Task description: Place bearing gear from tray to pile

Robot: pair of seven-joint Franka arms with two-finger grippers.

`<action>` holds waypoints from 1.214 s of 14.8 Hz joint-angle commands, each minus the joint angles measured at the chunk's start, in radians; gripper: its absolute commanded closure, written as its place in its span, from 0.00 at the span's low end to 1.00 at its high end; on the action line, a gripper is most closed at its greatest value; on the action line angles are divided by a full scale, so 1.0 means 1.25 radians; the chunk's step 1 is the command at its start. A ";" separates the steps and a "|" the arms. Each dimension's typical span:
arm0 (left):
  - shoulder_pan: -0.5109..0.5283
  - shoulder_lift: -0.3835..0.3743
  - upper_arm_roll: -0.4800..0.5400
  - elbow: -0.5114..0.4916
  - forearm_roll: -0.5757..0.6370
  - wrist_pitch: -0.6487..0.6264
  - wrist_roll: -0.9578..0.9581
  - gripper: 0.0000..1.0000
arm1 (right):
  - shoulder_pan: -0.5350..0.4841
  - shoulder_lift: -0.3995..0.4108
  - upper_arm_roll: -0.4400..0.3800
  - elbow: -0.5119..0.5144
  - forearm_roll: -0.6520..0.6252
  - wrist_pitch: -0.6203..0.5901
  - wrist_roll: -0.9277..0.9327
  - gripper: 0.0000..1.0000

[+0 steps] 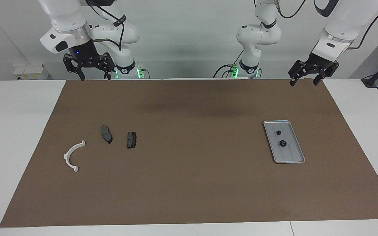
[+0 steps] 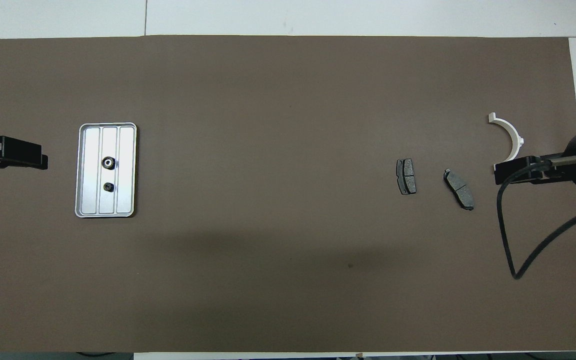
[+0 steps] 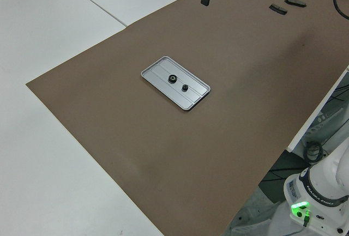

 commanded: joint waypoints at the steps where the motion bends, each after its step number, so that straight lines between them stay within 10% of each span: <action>1: 0.004 -0.021 0.001 -0.025 -0.003 0.007 0.012 0.00 | -0.006 -0.009 0.002 -0.007 0.018 0.012 -0.013 0.00; 7: 0.009 -0.038 0.001 -0.070 0.002 0.038 0.026 0.00 | -0.009 -0.011 0.002 -0.007 0.019 0.012 -0.015 0.00; 18: 0.047 0.047 -0.002 -0.434 0.003 0.529 0.096 0.01 | -0.010 -0.011 0.001 -0.006 0.019 0.012 -0.016 0.00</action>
